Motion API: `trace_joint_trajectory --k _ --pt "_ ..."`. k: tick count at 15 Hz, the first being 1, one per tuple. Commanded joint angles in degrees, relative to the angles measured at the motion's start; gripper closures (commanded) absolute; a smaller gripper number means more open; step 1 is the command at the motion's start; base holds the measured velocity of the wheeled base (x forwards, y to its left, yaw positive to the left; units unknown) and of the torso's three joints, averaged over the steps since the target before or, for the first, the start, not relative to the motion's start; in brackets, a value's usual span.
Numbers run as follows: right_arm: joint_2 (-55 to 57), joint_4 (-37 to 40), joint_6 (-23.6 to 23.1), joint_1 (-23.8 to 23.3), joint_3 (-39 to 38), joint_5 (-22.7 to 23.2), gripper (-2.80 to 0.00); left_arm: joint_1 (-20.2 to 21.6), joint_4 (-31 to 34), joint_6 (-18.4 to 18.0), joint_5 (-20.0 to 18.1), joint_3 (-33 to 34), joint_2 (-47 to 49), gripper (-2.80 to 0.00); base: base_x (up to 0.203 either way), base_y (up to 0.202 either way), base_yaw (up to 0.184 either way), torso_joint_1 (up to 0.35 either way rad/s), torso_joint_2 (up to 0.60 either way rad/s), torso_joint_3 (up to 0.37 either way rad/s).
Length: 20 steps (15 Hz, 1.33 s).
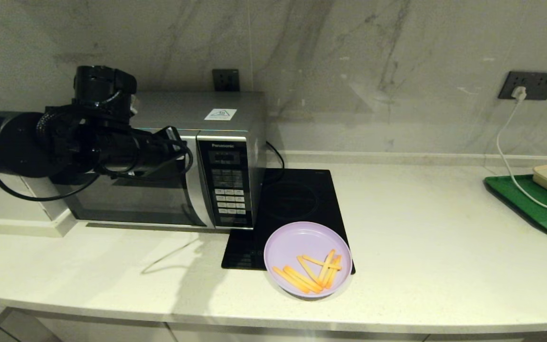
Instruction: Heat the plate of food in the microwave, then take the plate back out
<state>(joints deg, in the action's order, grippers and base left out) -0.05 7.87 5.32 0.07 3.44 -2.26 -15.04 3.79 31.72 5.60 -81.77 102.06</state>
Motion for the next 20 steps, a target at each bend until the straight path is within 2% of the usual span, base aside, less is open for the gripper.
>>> trace_joint_trajectory --k 1,3,5,8,9,12,16,18,20 --pt "0.0 0.0 0.0 0.0 0.0 0.0 0.00 0.0 0.5 0.2 0.5 0.4 -0.8 0.00 0.000 0.000 0.000 0.000 0.00 0.000" --pt "0.0 0.0 0.0 0.0 0.0 0.0 0.00 -0.3 1.0 0.2 0.5 3.6 -6.4 0.00 0.000 0.000 0.000 0.000 0.00 0.000" --pt "0.0 0.0 0.0 0.0 0.0 0.0 0.00 -1.2 1.9 0.0 0.4 10.6 -14.9 0.00 0.000 0.000 0.000 0.000 0.00 0.000" --pt "0.0 0.0 0.0 0.0 0.0 0.0 0.00 -1.8 5.6 -2.1 0.7 18.6 -28.7 0.00 0.000 0.000 0.000 0.000 0.00 0.000" --pt "0.0 0.0 0.0 0.0 0.0 0.0 0.00 -1.8 7.7 -3.3 1.5 19.9 -32.9 0.00 0.000 0.000 0.000 0.000 0.00 0.000" --pt "0.0 0.0 0.0 0.0 0.0 0.0 0.00 -1.8 16.5 -5.5 7.5 21.7 -44.6 0.00 0.000 0.000 0.000 0.000 0.00 0.000" --pt "0.0 0.0 0.0 0.0 0.0 0.0 0.00 -1.5 29.9 -8.0 11.6 22.0 -60.5 0.00 0.000 0.000 0.000 0.000 0.00 0.000" --pt "0.0 0.0 0.0 0.0 0.0 0.0 0.00 0.5 35.5 -11.5 13.4 22.4 -68.2 0.00 0.000 0.000 0.000 0.000 0.00 0.000" --pt "0.0 0.0 0.0 0.0 0.0 0.0 0.00 6.5 38.9 -16.7 13.9 23.1 -73.9 0.00 0.000 0.000 0.000 0.000 0.00 0.000"
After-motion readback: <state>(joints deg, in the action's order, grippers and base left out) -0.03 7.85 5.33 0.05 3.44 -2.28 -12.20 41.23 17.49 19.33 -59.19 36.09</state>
